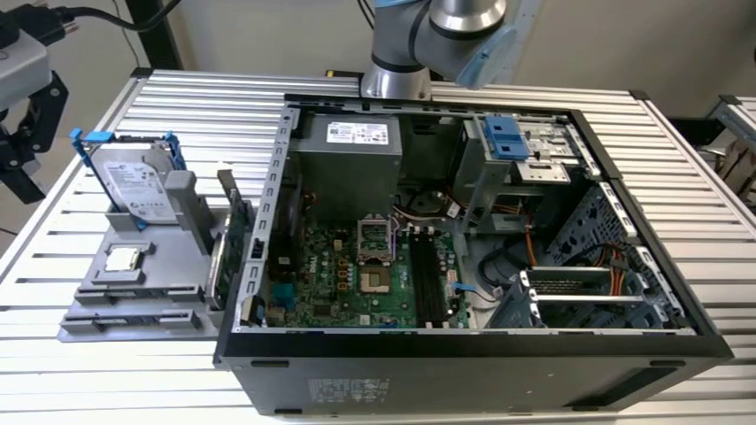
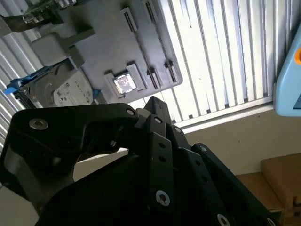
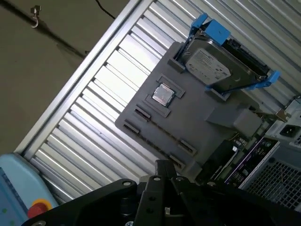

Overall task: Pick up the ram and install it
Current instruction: 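Pick up the ram and move it above insertion slot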

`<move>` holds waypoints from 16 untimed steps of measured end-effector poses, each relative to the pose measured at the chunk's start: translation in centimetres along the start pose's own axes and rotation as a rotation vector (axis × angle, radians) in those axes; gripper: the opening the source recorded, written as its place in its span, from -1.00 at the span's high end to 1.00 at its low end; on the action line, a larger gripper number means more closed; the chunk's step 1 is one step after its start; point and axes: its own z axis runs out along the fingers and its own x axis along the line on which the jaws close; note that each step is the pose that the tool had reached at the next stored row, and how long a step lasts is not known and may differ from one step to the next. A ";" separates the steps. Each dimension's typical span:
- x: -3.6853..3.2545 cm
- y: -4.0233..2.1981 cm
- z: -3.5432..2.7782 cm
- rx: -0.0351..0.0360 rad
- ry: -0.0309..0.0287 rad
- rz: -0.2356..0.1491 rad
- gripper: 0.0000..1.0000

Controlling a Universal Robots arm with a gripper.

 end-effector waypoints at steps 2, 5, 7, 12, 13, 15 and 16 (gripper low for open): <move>0.00 0.00 0.00 0.0000 0.0010 -0.021 1.00; 0.00 0.00 0.00 0.0001 0.0025 -0.049 1.00; -0.01 0.00 0.00 0.0007 0.0037 -0.064 1.00; -0.01 0.01 0.01 0.0043 0.0078 -0.096 1.00; -0.01 0.01 0.00 0.0054 0.0088 -0.102 1.00; -0.02 0.01 0.00 0.0082 0.0106 -0.114 1.00; -0.02 0.02 0.00 0.0097 0.0113 -0.120 1.00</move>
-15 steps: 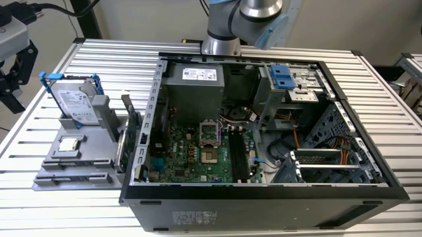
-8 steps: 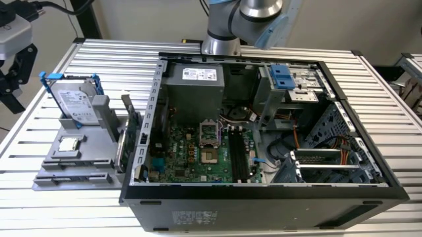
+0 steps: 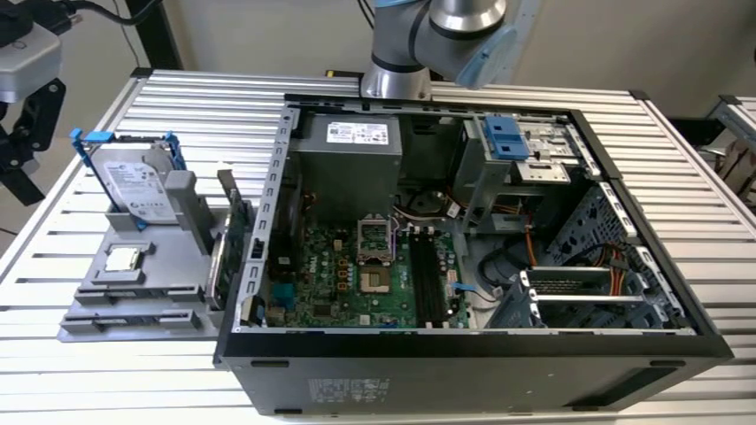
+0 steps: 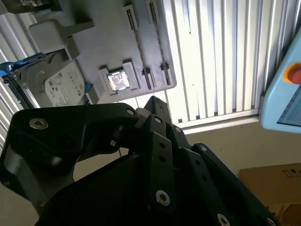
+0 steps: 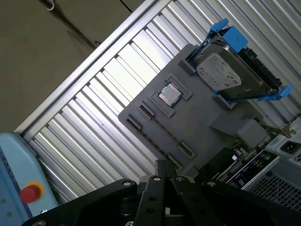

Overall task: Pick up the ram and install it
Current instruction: 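Pick up the ram and move it above insertion slot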

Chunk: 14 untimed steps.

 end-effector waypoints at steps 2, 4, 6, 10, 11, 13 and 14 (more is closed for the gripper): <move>0.00 0.01 0.00 0.0034 0.0008 -0.013 1.00; -0.01 0.01 0.00 0.0070 0.0008 -0.025 1.00; -0.02 0.02 0.01 0.0104 -0.0004 -0.038 1.00; -0.05 0.04 0.01 0.0122 0.0008 -0.073 1.00; -0.05 0.05 0.01 0.0123 0.0012 -0.083 1.00; -0.07 0.06 0.01 0.0124 0.0019 -0.105 1.00; -0.07 0.07 0.00 0.0123 0.0023 -0.117 1.00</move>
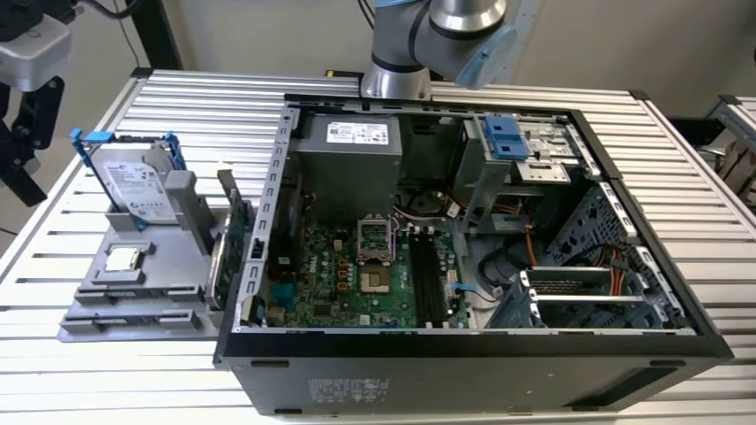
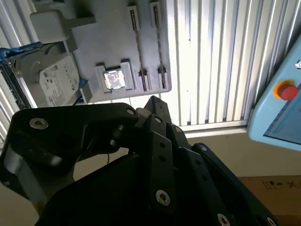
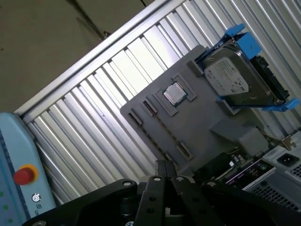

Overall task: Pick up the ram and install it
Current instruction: 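Pick up the ram and move it above insertion slot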

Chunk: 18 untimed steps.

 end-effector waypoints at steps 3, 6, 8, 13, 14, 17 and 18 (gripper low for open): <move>-0.02 0.01 0.00 -0.0003 0.0005 -0.040 1.00; -0.03 0.02 0.00 -0.0006 0.0009 -0.084 1.00; -0.03 0.03 0.00 -0.0008 0.0013 -0.114 1.00; -0.05 0.03 0.00 -0.0015 0.0022 -0.198 1.00; -0.05 0.03 0.00 -0.0016 0.0025 -0.216 1.00; -0.05 0.04 0.00 -0.0020 0.0030 -0.268 1.00; -0.05 0.04 0.00 -0.0022 0.0032 -0.286 1.00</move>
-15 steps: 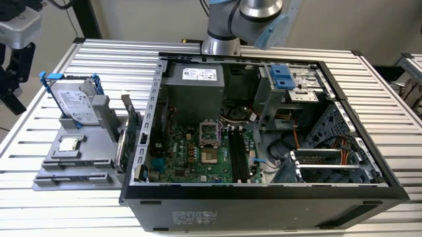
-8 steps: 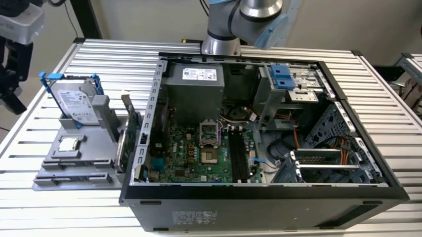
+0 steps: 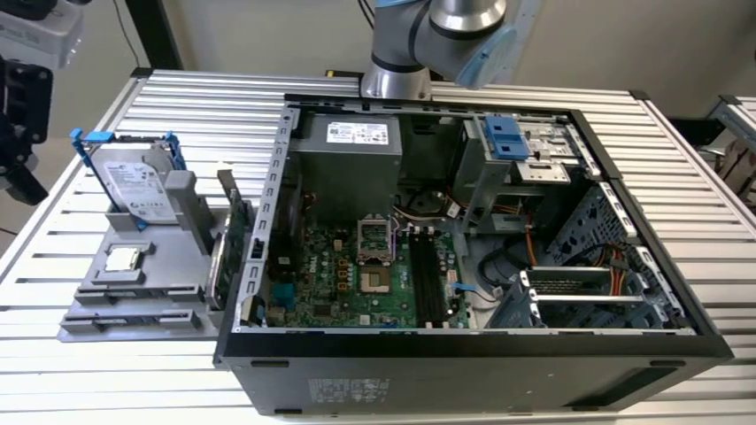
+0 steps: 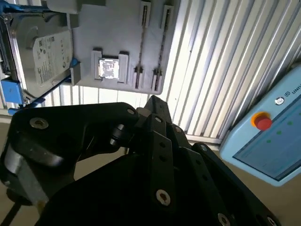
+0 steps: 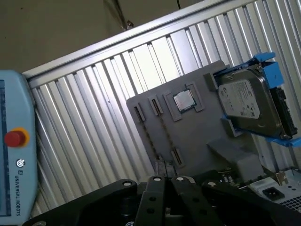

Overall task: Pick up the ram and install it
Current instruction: 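Pick up the ram and move it above insertion slot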

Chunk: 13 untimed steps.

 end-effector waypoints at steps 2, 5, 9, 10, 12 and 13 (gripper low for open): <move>0.00 0.00 0.00 -0.0003 0.0005 -0.036 1.00; 0.00 0.00 0.00 -0.0007 0.0011 -0.090 1.00; 0.00 0.00 0.00 -0.0013 0.0018 -0.163 1.00; 0.00 0.00 0.00 -0.0014 0.0021 -0.183 1.00; 0.00 0.00 0.00 -0.0017 0.0025 -0.218 1.00; 0.00 0.00 0.00 -0.0018 0.0027 -0.237 1.00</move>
